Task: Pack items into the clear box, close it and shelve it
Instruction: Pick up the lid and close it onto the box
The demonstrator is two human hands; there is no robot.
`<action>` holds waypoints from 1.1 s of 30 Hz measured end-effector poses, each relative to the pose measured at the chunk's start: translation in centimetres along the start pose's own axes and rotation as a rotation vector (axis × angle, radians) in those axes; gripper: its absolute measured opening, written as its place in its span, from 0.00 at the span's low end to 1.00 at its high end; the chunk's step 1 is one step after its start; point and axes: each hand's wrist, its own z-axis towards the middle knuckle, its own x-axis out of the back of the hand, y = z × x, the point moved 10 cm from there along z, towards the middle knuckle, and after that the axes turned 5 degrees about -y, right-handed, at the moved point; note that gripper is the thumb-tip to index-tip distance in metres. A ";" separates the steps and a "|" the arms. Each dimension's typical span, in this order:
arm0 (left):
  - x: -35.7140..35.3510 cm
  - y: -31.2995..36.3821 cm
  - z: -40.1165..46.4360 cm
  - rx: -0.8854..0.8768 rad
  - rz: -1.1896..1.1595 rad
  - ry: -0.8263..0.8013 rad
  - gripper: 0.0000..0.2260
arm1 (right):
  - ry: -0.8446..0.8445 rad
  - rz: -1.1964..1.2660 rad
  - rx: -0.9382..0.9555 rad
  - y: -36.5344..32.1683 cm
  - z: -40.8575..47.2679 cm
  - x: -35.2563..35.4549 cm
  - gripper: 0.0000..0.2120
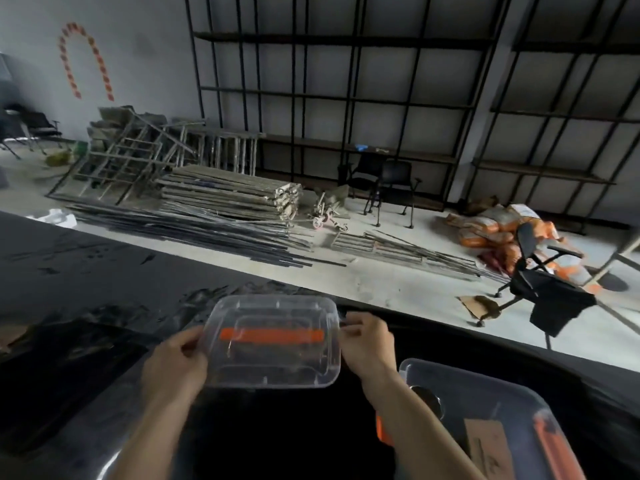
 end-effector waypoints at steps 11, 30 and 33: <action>-9.9 17.5 -9.1 -0.302 -0.828 -0.377 0.05 | 0.265 0.714 0.058 4.4 -3.2 23.5 0.15; -19.3 14.2 -18.6 -0.510 -0.246 -0.429 0.09 | 0.431 -0.327 -0.069 13.8 -10.5 25.3 0.13; -19.3 13.9 -18.3 -0.513 -0.213 -0.429 0.13 | 0.381 -0.291 -0.140 15.2 -10.2 25.3 0.18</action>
